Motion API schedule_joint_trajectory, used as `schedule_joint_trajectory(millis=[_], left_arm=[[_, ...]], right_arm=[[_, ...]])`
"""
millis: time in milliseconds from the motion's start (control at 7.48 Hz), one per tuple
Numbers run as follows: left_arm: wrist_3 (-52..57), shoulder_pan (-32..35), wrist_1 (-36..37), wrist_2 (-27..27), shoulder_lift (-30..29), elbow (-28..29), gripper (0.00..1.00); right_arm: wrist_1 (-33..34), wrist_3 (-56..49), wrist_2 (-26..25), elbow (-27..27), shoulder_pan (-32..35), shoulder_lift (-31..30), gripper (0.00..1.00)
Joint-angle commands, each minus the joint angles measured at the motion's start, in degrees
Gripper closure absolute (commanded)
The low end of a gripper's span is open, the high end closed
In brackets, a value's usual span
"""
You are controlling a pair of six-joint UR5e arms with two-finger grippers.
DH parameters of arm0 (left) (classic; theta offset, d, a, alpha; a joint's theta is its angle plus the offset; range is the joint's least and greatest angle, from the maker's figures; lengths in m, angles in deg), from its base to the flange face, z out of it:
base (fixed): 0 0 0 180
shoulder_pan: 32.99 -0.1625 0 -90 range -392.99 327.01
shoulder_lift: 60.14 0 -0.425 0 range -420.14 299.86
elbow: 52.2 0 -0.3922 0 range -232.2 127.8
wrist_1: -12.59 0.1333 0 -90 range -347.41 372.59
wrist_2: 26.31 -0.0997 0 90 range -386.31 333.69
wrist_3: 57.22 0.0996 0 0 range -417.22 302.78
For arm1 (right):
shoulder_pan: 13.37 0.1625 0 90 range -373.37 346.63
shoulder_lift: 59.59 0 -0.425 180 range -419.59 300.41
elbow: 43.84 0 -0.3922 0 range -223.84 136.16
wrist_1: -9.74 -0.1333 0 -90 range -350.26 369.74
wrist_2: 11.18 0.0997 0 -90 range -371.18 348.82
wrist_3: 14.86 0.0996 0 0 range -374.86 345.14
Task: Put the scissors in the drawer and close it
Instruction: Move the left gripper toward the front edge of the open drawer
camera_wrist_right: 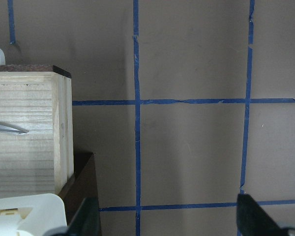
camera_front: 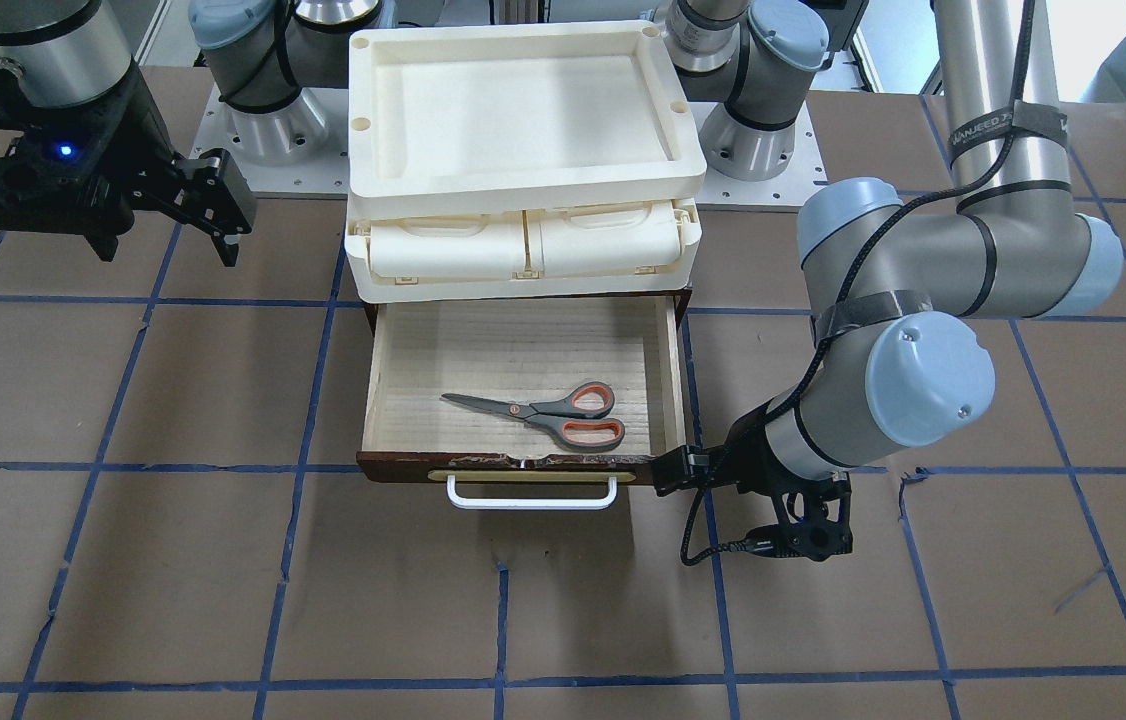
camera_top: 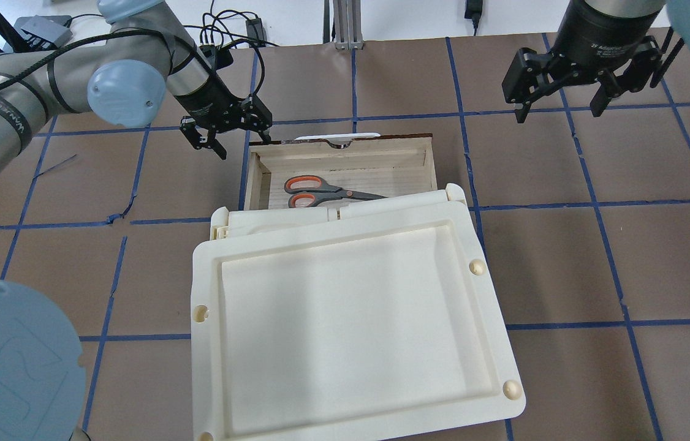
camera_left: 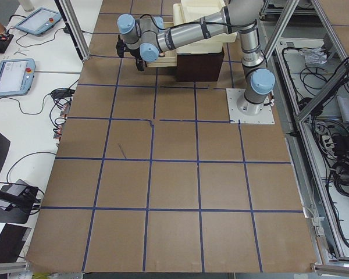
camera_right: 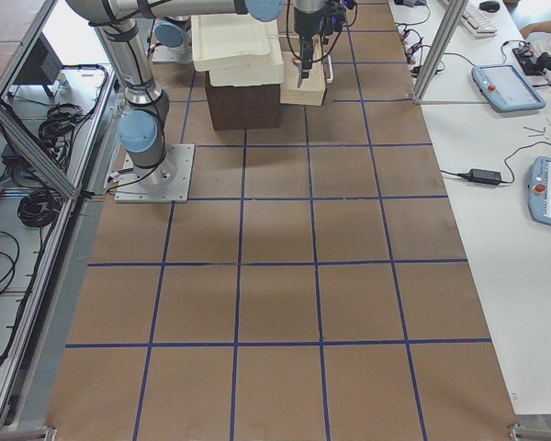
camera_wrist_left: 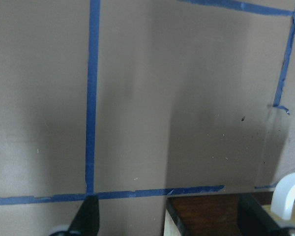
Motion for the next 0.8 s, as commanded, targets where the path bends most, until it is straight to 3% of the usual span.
schedule_joint_trajectory(millis=[0, 669], left_arm=[[-0.6, 0.1, -1.5, 0.0, 0.4, 0.0, 0.00], [-0.8, 0.1, -8.0, -0.1, 2.4, -0.3, 0.00]], right_arm=[[0.0, 0.0, 0.0, -0.1, 0.0, 0.1, 0.00], [0.0, 0.0, 0.0, -0.3, 0.0, 0.0, 0.00]])
